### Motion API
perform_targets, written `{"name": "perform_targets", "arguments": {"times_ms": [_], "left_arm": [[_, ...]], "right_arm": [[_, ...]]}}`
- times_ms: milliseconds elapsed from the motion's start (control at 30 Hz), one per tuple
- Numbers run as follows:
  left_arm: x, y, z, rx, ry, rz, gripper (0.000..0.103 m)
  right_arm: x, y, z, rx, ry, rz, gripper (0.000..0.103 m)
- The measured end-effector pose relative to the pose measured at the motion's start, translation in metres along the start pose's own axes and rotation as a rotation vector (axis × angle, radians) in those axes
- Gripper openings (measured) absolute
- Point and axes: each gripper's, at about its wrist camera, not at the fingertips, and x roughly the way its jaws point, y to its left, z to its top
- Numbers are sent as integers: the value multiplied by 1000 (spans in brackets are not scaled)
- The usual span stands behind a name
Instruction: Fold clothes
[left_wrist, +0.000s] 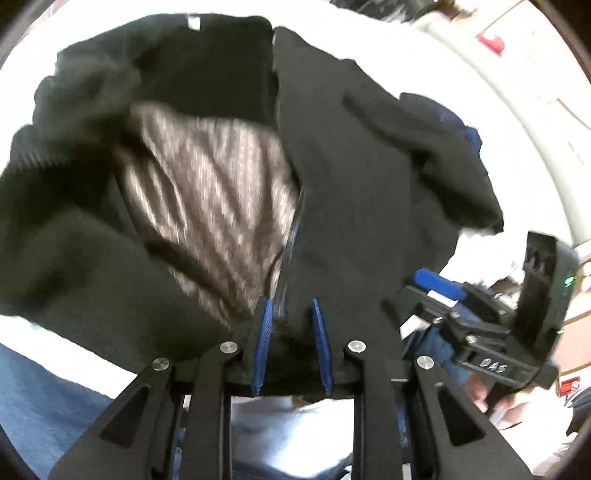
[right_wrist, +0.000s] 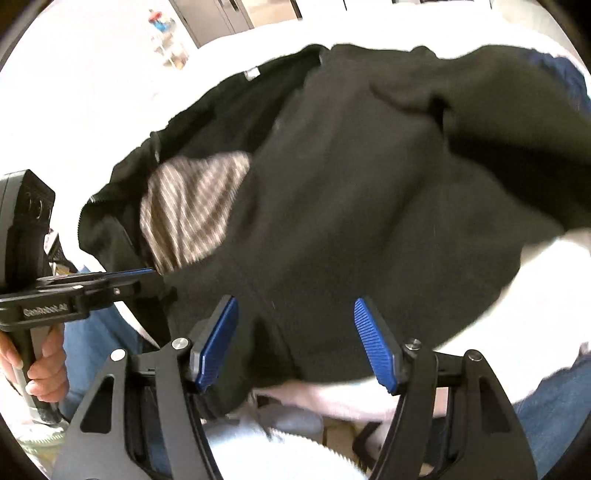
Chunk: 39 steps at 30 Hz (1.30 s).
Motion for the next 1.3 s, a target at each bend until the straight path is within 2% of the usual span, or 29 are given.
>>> {"name": "perform_targets", "arguments": {"times_ms": [33, 100, 133, 200, 300, 333, 367, 433, 500, 567, 600, 667, 700, 767, 833, 933, 1033, 1133, 1167, 1267, 1300], "left_arm": [[-9, 4, 3, -10, -34, 16, 24], [-28, 12, 8, -31, -107, 48, 27], [-42, 24, 3, -53, -148, 56, 36], [-64, 48, -1, -125, -238, 94, 43], [-84, 83, -5, -249, -337, 158, 44], [-91, 95, -7, -290, -370, 179, 47], [-90, 101, -8, -310, -360, 166, 50], [-76, 104, -5, -300, -312, 130, 67], [-58, 101, -2, -255, -255, 113, 69], [-51, 101, -2, -205, -219, 132, 69], [-49, 100, -5, -170, -221, 161, 68], [-47, 100, -2, -145, -222, 279, 26], [-51, 101, -1, -157, -228, 281, 25], [-76, 100, 0, -187, -304, 207, 22], [-111, 87, 1, -153, -386, 183, 19], [-145, 71, 0, -125, -418, 109, 17], [-133, 76, -13, -166, -329, 140, 16], [-101, 106, -24, -286, -201, 172, 14], [-101, 105, -25, -284, -207, 160, 13], [-118, 59, -6, -88, -286, 115, 12], [-105, 47, -4, -51, -254, 92, 12]], "right_arm": [[6, 1, 1, -3, 17, -11, 69], [26, 5, -1, -3, 112, -45, 69], [30, 7, -3, -4, 133, -48, 69], [27, 10, -6, -9, 120, -20, 69], [19, 21, 1, -16, 63, 35, 68], [16, 25, 3, -18, 42, 55, 69], [19, 29, 3, -27, 47, 57, 69], [36, 37, -3, -63, 112, 20, 69], [51, 45, -10, -101, 165, -19, 69], [50, 52, -15, -149, 152, -47, 71], [47, 54, -16, -158, 140, -43, 72], [37, 53, -13, -139, 114, -9, 73], [34, 51, -12, -126, 106, -1, 73], [31, 46, -10, -104, 99, -6, 72], [27, 38, -12, -85, 105, -8, 72], [32, 31, -13, -35, 107, 23, 74], [41, 33, -9, -40, 136, -3, 77], [51, 32, -14, -57, 171, -35, 77], [52, 32, -14, -59, 177, -38, 77], [50, 33, -13, -49, 175, -32, 77], [51, 32, -13, -47, 174, -31, 77]]}}
